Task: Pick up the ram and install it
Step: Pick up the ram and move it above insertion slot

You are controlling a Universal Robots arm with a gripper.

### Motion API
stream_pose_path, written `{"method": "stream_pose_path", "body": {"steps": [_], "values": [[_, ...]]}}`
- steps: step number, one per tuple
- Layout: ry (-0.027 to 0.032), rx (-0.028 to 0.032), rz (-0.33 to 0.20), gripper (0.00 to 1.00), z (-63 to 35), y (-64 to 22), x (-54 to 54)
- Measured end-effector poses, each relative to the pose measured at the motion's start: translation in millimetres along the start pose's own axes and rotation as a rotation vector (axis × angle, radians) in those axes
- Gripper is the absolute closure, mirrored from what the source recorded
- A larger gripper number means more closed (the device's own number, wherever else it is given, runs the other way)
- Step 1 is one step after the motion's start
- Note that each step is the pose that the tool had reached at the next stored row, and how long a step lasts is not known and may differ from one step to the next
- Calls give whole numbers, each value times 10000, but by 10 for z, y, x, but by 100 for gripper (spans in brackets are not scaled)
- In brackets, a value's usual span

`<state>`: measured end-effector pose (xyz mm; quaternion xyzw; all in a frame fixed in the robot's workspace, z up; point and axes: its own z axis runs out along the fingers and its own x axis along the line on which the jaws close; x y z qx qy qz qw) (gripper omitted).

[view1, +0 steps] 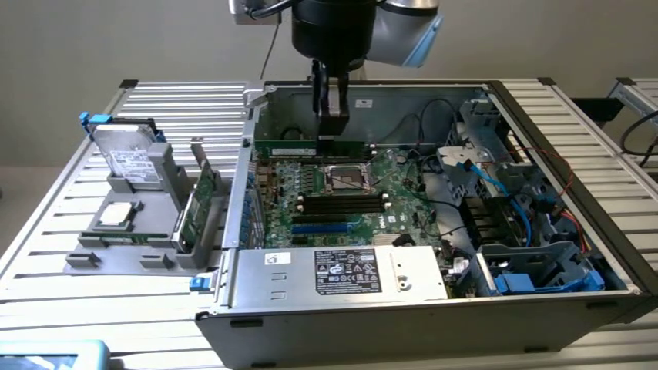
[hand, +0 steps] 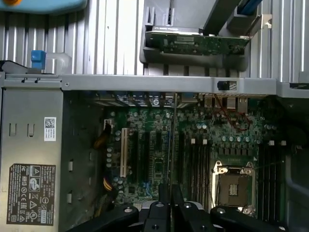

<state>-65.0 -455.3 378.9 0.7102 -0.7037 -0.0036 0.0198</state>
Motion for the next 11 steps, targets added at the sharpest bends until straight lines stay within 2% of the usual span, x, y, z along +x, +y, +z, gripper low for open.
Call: {"method": "stream_pose_path", "body": {"steps": [6,11], "values": [[78,0,3,87,67,-215,-121],[158,0,6,87,129,-270,-295]]}}
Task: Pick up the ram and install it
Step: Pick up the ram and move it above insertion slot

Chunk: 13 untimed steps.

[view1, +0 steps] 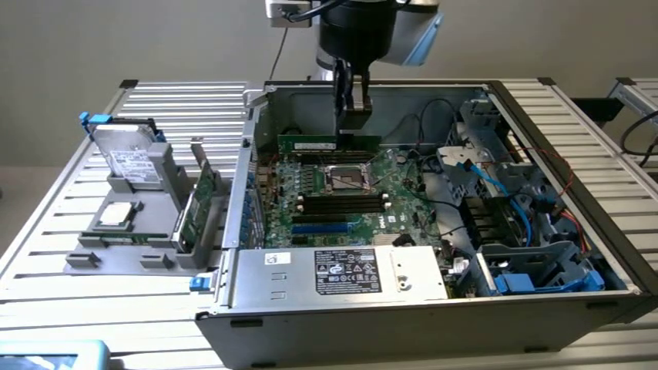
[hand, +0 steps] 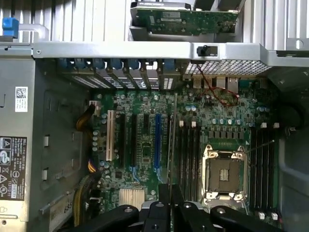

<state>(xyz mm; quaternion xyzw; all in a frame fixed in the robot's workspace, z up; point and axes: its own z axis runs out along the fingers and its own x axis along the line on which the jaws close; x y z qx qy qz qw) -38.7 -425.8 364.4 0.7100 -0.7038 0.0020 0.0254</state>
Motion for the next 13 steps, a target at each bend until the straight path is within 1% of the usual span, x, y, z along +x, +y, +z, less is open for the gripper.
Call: {"method": "stream_pose_path", "body": {"steps": [3,6,8,13], "values": [[58,-1,1,87,33,-30,-113],[86,-2,2,87,73,-67,-214],[89,-1,1,87,107,-84,-246],[97,-1,2,87,191,-133,-265]]}}
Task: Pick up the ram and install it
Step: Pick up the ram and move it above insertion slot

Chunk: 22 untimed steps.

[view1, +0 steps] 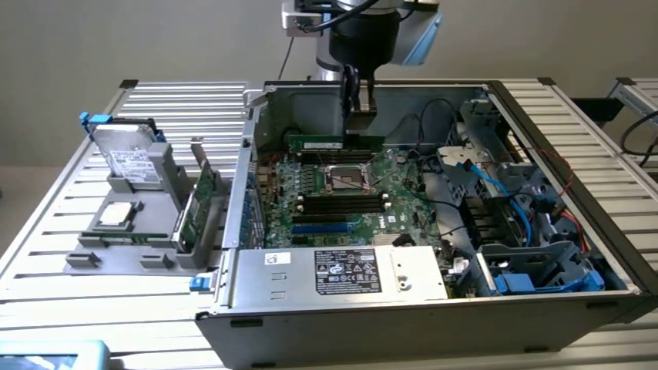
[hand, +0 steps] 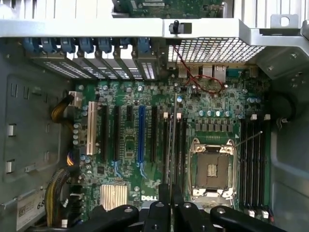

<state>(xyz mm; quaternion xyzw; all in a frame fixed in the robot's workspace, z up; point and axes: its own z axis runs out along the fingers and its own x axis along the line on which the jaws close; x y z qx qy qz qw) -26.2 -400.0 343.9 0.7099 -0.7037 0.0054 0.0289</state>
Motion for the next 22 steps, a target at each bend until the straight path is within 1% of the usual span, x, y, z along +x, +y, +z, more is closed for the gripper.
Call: {"method": "stream_pose_path", "body": {"steps": [4,6,11,17,22], "values": [[6,0,-2,87,68,-26,-84],[6,1,-10,87,85,-29,-105],[8,15,-85,87,90,-46,-148],[4,17,-132,87,94,-148,-199],[5,48,-151,87,98,-155,-285]]}}
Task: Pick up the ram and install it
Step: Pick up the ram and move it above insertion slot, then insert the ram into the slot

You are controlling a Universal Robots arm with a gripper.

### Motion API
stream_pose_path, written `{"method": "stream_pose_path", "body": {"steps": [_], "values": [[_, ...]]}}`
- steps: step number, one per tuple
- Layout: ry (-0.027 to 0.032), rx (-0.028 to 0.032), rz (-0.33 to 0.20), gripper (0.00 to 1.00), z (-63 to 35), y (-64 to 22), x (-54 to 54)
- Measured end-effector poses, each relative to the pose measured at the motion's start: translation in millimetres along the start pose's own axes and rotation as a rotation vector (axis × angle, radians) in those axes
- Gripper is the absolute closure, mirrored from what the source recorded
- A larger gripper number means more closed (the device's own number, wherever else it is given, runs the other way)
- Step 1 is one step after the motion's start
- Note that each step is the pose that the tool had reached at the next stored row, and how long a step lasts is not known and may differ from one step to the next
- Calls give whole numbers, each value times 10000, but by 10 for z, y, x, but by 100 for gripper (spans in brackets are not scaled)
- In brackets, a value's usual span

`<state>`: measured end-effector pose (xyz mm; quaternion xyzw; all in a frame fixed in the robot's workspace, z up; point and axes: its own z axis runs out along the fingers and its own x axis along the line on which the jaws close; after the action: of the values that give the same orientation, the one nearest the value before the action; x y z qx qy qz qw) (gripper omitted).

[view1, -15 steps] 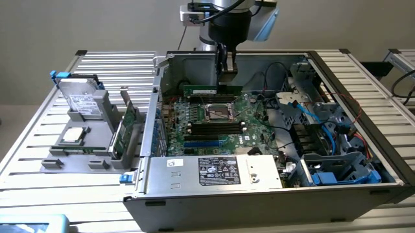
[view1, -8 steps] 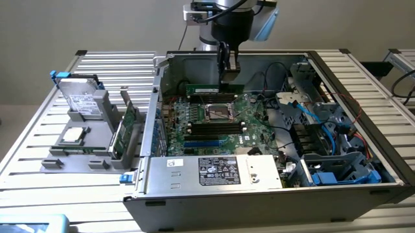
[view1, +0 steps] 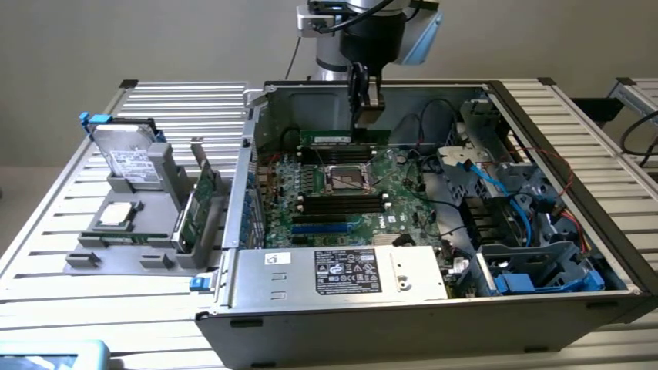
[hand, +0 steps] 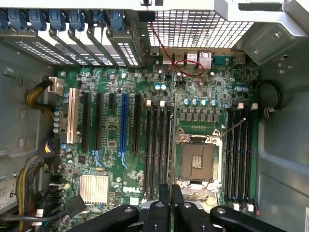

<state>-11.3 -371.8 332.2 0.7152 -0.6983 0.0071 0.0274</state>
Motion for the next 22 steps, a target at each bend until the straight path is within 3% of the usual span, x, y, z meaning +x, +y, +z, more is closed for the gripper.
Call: {"method": "stream_pose_path", "body": {"steps": [14,20,22], "values": [[4,1,-1,87,3,0,-3],[47,12,1,87,83,-3,-5],[99,18,5,87,100,-2,-4]]}}
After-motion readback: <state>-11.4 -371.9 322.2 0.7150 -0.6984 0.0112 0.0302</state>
